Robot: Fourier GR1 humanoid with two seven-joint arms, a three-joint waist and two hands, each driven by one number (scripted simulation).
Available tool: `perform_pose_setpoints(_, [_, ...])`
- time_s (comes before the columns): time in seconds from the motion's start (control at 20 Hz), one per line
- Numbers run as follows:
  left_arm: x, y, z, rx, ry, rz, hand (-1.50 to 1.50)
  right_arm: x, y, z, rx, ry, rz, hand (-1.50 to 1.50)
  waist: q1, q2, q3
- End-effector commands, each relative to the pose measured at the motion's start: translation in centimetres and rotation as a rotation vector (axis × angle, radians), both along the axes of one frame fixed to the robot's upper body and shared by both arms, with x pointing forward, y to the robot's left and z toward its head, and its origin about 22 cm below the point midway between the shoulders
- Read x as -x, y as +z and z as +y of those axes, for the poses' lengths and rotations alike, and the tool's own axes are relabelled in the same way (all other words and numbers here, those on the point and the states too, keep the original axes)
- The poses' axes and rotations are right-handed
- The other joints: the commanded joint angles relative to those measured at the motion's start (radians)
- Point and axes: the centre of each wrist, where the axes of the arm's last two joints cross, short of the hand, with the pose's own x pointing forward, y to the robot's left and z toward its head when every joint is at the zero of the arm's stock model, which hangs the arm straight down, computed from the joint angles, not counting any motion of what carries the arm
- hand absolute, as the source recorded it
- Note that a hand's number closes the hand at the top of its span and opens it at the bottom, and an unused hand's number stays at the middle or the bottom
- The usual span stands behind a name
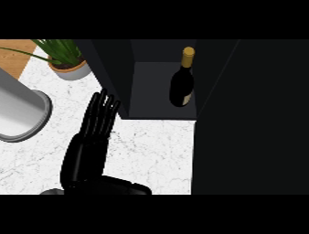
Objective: Pick up the wine, place it into the cabinet and close the cabinet
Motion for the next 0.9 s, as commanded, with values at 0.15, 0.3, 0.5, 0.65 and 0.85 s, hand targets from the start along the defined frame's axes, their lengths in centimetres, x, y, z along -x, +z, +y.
perform_pose_setpoints(0.15, [3.4,1.1,2.6,-0.005,0.067,-0.009,-1.5,-0.1,0.4,0.1,0.207,0.167,-0.012,1.5,0.001,0.002,0.0])
perform_pose_setpoints(0.3, [5.6,0.1,3.3,-0.027,0.108,-0.014,-1.5,0.4,0.3,1.0,0.26,0.297,0.044,1.5,0.005,0.001,-0.001])
perform_pose_setpoints(0.5, [6.8,2.5,6.4,-0.038,0.173,-0.018,-1.5,2.7,0.4,2.3,0.257,0.382,0.074,1.5,0.003,-0.001,-0.001])
perform_pose_setpoints(0.65, [8.5,2.4,7.7,-0.028,0.185,-0.003,-1.5,3.3,-0.3,3.2,0.198,0.443,0.156,1.5,0.005,-0.001,-0.001])
perform_pose_setpoints(0.85, [9.7,1.8,10.7,-0.008,0.208,-0.017,-1.5,4.0,0.7,5.3,0.139,0.499,0.129,1.5,0.01,-0.001,-0.003])
